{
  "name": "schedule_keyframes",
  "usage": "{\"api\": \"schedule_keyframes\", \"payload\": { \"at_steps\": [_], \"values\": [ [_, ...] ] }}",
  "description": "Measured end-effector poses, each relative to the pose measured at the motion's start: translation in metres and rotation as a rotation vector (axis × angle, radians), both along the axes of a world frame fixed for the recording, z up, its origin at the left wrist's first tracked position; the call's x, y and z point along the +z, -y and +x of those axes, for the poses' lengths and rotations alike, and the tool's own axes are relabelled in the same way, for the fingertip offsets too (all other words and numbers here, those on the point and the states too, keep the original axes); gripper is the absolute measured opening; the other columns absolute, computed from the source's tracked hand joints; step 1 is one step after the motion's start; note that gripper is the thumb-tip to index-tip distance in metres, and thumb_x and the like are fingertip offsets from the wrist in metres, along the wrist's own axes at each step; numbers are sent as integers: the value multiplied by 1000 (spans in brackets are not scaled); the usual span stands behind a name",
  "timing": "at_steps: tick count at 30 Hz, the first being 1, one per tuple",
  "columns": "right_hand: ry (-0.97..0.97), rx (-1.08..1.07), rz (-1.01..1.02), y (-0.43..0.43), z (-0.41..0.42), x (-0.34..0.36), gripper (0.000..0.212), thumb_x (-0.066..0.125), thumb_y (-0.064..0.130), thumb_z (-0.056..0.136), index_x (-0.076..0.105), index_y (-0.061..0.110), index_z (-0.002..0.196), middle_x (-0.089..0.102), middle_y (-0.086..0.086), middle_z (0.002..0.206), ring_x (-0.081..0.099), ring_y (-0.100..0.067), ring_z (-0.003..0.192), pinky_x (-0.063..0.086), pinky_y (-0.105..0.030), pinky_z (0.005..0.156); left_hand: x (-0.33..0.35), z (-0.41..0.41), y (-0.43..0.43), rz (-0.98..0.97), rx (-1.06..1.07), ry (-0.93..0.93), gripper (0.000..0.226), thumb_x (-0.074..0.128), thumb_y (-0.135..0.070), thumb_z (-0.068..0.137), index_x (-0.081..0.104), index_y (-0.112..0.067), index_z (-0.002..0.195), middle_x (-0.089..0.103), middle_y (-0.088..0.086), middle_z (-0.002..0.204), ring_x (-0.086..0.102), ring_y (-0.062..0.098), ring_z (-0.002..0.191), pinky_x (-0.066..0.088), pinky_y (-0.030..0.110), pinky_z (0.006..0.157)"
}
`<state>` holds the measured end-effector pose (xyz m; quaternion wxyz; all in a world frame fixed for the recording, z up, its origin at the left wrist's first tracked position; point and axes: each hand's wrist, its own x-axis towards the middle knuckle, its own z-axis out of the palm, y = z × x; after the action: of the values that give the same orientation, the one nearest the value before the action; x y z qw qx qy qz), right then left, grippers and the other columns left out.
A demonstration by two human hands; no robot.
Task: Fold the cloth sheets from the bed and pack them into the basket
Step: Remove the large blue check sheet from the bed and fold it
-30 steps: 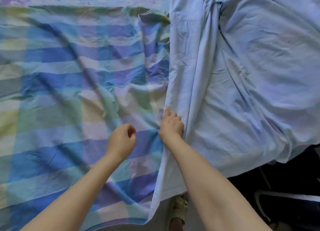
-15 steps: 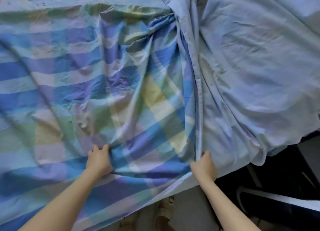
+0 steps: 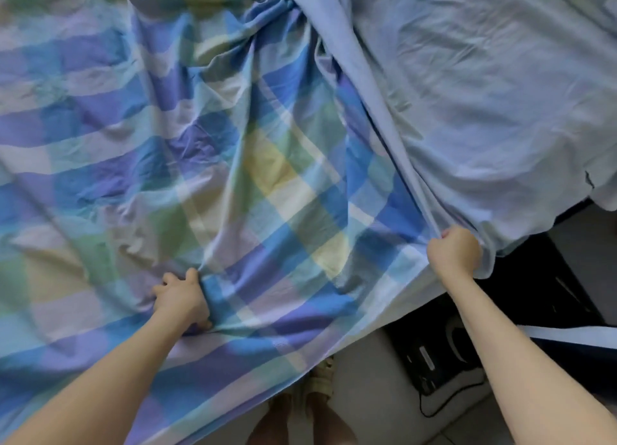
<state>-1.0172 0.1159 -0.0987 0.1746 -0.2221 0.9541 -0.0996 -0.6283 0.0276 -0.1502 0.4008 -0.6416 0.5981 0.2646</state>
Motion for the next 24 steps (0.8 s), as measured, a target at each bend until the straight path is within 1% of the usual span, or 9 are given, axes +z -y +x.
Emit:
{"api": "schedule_keyframes", "payload": {
  "at_steps": [3,5,7,9,14,17,20,21,24],
  "values": [
    [131,-190,136,-72,-19,-1,13,50,-2,79,56,-3,67,63,-22,67,65,-35,60,52,-31,52,8,-13,1,2,-1,11,89,82,-38,61,25,-18,126,26,17,124,35,40,118,46,41,90],
    [226,-186,224,-83,-10,-17,13,51,0,83,56,0,71,67,-22,74,66,-31,56,47,-24,43,11,-5,2,29,-19,80,87,80,-40,62,26,-17,126,30,17,126,39,38,119,45,40,92],
    [231,-97,317,-76,-8,-21,9,53,7,84,59,0,84,68,-21,87,68,-31,69,52,-26,53,22,-15,8,85,-87,139,76,77,-37,69,34,-14,127,43,16,127,50,32,117,47,34,90],
    [133,20,407,-59,-12,-18,25,56,18,86,56,3,106,63,-16,105,64,-32,93,47,-28,68,33,-37,23,71,-197,90,48,66,-25,81,50,-9,124,59,12,123,60,25,110,50,28,83],
    [-126,480,404,13,-22,-4,54,57,26,87,32,15,133,50,-10,126,52,-30,114,45,-36,82,52,-124,73,-221,-229,-235,24,54,-22,90,64,-3,100,66,15,103,63,29,96,47,29,73],
    [-47,715,451,57,-29,-3,58,59,38,80,39,17,130,47,-6,130,45,-27,122,41,-35,94,53,-195,102,-340,32,-571,19,58,-22,88,62,-7,77,61,11,76,57,26,73,41,30,66],
    [229,732,520,93,-59,11,63,68,56,67,54,26,120,53,-1,128,48,-24,121,40,-35,95,46,-259,137,-325,536,-893,25,59,-22,89,57,-10,68,56,12,71,53,22,63,52,35,74],
    [227,761,484,106,-76,17,61,69,57,68,56,27,119,54,0,127,49,-24,119,41,-35,94,41,-280,155,-319,699,-967,27,59,-21,90,55,-9,66,53,12,72,51,21,61,53,35,72],
    [-86,851,224,133,-113,38,51,59,49,84,54,20,125,53,-3,126,45,-26,118,37,-33,93,26,-319,197,-335,1028,-1017,32,60,-25,91,47,-7,67,44,8,69,49,16,52,50,25,57]
  ]
}}
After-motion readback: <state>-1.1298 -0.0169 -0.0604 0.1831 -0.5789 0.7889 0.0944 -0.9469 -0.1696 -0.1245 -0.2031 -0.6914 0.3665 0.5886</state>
